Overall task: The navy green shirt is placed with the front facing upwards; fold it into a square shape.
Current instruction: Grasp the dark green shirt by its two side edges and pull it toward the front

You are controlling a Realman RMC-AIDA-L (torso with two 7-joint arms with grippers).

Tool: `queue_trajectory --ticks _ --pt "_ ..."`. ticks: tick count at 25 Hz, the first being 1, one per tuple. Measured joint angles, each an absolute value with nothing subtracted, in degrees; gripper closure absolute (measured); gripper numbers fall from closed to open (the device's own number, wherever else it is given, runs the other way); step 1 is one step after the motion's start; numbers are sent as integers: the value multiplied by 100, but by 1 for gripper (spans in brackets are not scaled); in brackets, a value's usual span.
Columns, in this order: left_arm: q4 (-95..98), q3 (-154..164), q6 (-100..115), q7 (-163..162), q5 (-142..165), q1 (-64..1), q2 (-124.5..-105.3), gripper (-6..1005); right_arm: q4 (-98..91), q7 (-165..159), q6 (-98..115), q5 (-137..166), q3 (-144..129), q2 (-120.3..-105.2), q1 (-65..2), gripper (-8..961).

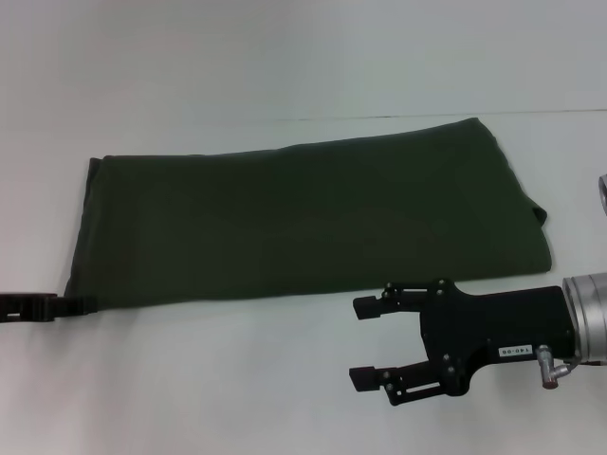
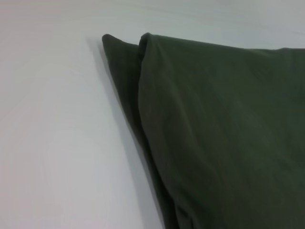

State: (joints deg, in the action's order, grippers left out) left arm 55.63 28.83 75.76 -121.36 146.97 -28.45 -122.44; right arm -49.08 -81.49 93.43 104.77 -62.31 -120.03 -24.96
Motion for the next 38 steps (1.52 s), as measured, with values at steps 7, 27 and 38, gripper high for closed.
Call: queue_trajectory --ticks 7,27,38 --pt "5482 2941 7517 -12203 14702 -2887 -12248 433 -4916 -8227 9338 10477 -6233 -11997 -2496 83" --pt "5586 3148 7363 -12124 14782 -2914 -12261 967 -4951 -8321 9375 10446 -6191 -11990 -2489 88" --pt "5766 3028 7799 -11856 14395 -2922 -12240 966 -4854 -8678 8998 10576 -4330 -11927 -2218 87"
